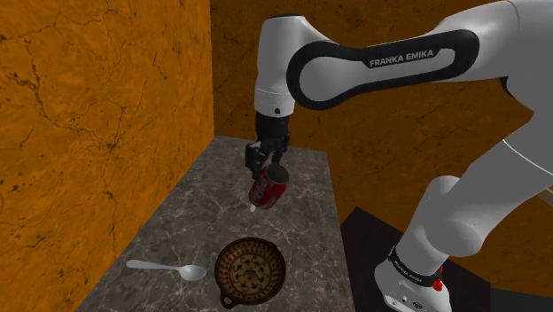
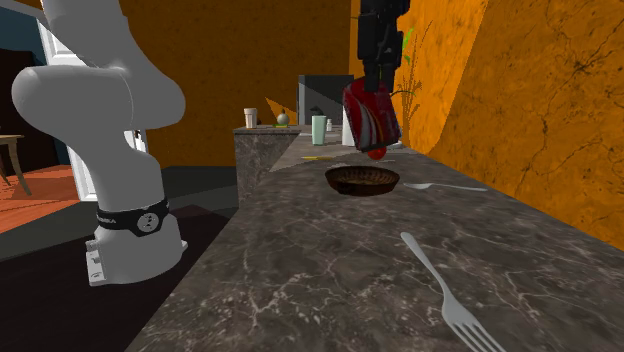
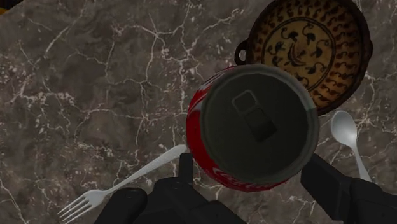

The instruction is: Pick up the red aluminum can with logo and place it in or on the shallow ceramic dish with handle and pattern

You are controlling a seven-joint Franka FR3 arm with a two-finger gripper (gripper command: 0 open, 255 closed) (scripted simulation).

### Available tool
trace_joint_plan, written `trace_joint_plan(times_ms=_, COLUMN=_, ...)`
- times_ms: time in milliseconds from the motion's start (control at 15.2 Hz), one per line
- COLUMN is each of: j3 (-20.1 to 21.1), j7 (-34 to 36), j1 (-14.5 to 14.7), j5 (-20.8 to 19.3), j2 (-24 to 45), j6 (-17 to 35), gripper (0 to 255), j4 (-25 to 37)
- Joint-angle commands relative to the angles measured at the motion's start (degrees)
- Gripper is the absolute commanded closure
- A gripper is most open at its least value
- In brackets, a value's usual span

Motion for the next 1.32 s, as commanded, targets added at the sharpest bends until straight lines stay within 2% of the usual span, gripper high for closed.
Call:
trace_joint_plan(times_ms=0, j3=1.8, j7=2.9, j1=1.0, j5=0.3, j2=0.3, j6=-0.8, gripper=255, j4=1.3)
trace_joint_plan(times_ms=594, j3=10.5, j7=16.1, j1=5.0, j5=0.2, j2=4.5, j6=-2.6, gripper=255, j4=8.0)
trace_joint_plan(times_ms=1254, j3=11.3, j7=16.4, j1=5.2, j5=0.0, j2=5.8, j6=5.1, gripper=255, j4=1.4)
